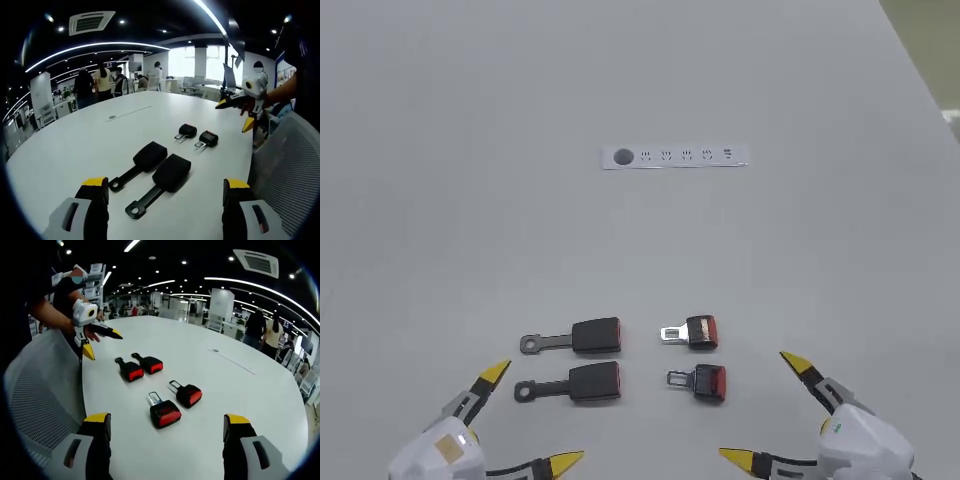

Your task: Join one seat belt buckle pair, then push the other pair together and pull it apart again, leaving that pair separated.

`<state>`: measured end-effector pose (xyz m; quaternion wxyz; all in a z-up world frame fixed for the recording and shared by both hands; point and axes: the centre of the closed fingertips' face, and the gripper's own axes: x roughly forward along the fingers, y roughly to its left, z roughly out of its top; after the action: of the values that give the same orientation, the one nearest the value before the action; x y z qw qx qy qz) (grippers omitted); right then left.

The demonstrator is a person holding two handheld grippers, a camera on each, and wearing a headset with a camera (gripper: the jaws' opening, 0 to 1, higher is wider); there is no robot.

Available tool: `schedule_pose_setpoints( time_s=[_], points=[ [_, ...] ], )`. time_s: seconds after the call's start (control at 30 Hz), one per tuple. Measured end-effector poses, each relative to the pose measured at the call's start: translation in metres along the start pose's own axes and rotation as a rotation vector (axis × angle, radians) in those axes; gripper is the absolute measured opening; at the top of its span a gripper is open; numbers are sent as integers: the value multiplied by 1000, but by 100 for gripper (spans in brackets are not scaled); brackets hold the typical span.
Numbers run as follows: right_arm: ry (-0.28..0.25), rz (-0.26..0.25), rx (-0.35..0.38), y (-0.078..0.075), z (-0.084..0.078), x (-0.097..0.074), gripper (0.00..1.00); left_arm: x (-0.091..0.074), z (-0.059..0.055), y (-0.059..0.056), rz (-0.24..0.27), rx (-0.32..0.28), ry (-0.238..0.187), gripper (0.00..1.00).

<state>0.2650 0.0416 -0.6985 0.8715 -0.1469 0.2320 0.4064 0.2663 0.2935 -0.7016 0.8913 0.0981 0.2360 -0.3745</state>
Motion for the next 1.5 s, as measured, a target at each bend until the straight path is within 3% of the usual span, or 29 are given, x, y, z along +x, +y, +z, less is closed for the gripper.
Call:
schedule_pose_setpoints(
  time_s=[0.43,1.17,1.5],
  points=[
    [0,-2,-4,0,0,0,94,-5,10,-4,0,0,0,96],
    [4,2,-21,0,-1,-1,92,-7,12,-4,-1,8,4,95],
    [22,16,-50,0,-4,-1,87,-3,3,-3,-28,37,25,90]
  ],
)
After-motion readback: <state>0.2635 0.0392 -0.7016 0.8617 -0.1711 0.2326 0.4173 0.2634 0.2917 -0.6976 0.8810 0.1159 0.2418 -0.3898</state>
